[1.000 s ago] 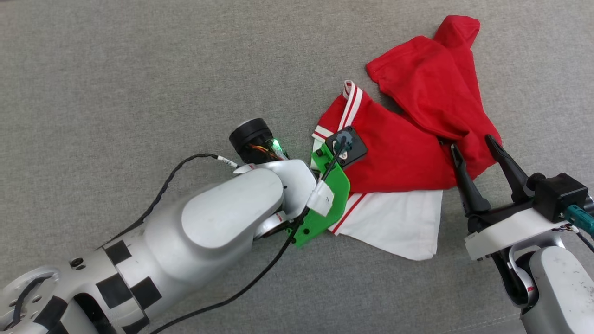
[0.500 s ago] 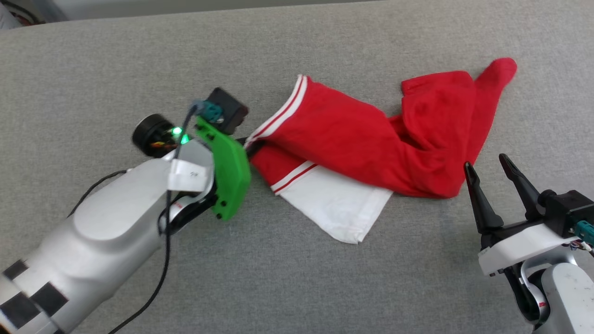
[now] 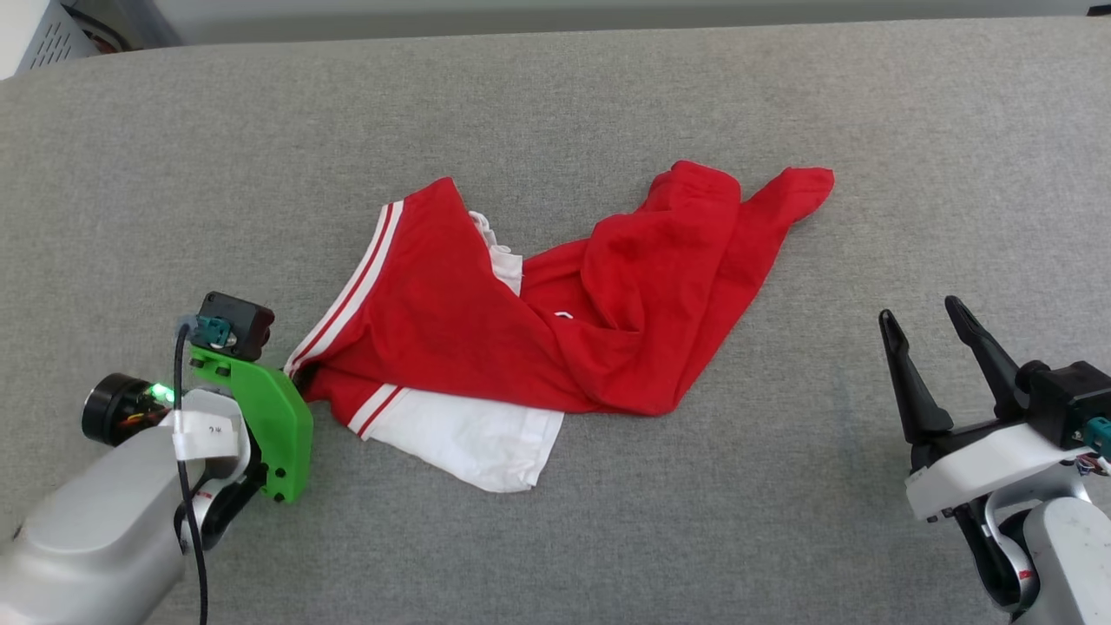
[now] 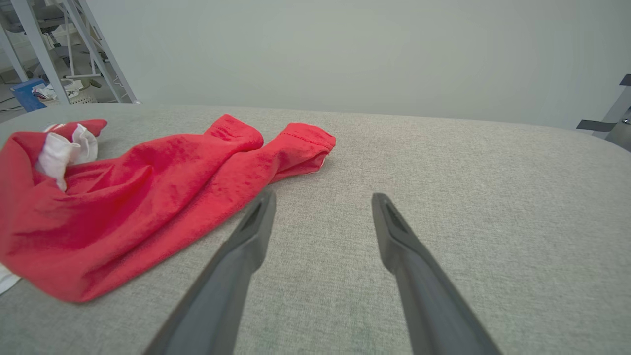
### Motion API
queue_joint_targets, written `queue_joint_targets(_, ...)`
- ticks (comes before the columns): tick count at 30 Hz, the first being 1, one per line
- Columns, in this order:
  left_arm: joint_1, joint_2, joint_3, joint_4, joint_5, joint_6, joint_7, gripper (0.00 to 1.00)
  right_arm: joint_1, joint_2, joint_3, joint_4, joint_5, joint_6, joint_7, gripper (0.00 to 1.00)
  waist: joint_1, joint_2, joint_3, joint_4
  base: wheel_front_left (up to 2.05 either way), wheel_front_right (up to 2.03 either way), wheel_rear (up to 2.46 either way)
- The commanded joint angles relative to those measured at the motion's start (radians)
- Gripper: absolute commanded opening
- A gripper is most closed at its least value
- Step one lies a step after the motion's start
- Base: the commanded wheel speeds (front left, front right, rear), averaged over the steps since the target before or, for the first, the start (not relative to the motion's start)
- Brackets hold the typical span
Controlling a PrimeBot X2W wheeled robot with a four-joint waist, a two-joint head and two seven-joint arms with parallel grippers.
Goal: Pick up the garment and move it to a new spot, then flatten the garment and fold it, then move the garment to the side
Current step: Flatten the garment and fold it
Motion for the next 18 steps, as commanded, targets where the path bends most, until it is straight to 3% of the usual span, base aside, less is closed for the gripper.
queue_joint_targets(1, 0.028, -0.012, 0.001, 0.015, -0.008, 0.007, -0.021, 0.73, 0.012, -0.008, -0.002, 0.004, -0.001, -0.001, -0.009, 1.00, 0.0000, 0.0000, -0.009, 0.004, 0.00, 0.00, 0.00)
queue_joint_targets(2, 0.034, -0.020, 0.008, 0.022, -0.004, 0.016, -0.053, 1.00, 0.009, -0.011, -0.003, 0.001, 0.001, -0.001, -0.009, 1.00, 0.0000, 0.0000, -0.016, 0.007, 0.00, 0.00, 0.00)
queue_joint_targets(5, 0.046, -0.040, 0.029, 0.029, 0.016, 0.049, -0.151, 1.00, -0.002, -0.022, -0.017, -0.019, 0.011, -0.001, -0.009, 1.00, 0.0000, 0.0000, -0.040, 0.018, 0.00, 0.00, 0.00)
queue_joint_targets(10, 0.080, -0.067, 0.081, -0.018, 0.060, 0.148, -0.325, 1.00, -0.043, -0.077, -0.040, -0.065, 0.019, -0.001, -0.009, 1.00, 0.0000, 0.0000, -0.077, 0.055, 0.00, 0.00, 0.00)
queue_joint_targets(15, 0.130, -0.080, 0.158, -0.135, 0.142, 0.279, -0.361, 1.00, -0.133, -0.163, -0.015, -0.093, 0.030, -0.001, 0.016, 1.00, 0.0000, 0.0000, -0.089, 0.097, 0.00, 0.00, 0.00)
queue_joint_targets(18, 0.183, -0.101, 0.262, -0.246, 0.244, 0.359, -0.362, 1.00, -0.215, -0.227, 0.049, -0.109, 0.061, -0.001, 0.085, 1.00, 0.0000, 0.0000, -0.084, 0.117, 0.00, 0.00, 0.00)
